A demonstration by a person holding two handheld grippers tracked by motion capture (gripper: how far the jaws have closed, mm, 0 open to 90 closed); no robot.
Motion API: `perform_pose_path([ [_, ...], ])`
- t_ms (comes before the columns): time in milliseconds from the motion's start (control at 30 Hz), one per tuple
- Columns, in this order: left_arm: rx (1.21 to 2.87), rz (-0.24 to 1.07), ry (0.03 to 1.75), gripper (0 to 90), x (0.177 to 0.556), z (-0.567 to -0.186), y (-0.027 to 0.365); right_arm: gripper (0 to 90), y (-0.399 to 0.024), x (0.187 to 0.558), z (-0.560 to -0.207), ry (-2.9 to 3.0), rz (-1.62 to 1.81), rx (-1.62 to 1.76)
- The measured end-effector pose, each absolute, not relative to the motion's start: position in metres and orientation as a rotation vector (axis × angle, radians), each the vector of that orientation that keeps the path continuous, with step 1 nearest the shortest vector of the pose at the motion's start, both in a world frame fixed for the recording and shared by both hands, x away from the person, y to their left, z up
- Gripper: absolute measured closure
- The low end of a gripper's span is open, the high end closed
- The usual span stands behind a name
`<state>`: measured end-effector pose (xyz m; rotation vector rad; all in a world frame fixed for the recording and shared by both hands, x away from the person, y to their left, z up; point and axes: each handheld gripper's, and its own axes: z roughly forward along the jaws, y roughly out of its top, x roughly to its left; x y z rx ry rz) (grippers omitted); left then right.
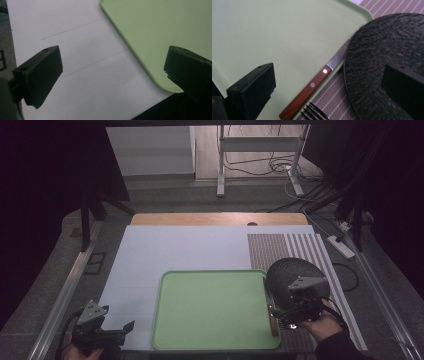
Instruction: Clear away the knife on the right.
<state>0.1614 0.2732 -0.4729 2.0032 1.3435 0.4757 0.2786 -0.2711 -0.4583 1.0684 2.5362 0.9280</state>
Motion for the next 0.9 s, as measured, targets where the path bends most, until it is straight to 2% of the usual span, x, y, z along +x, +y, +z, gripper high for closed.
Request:
perform_pose_path([
  [900,1.979,0.459,1.344,1.8,0.161,-0.473,0.276,0.0,-0.315,0.246,-0.451,2.341,1.003,1.195],
])
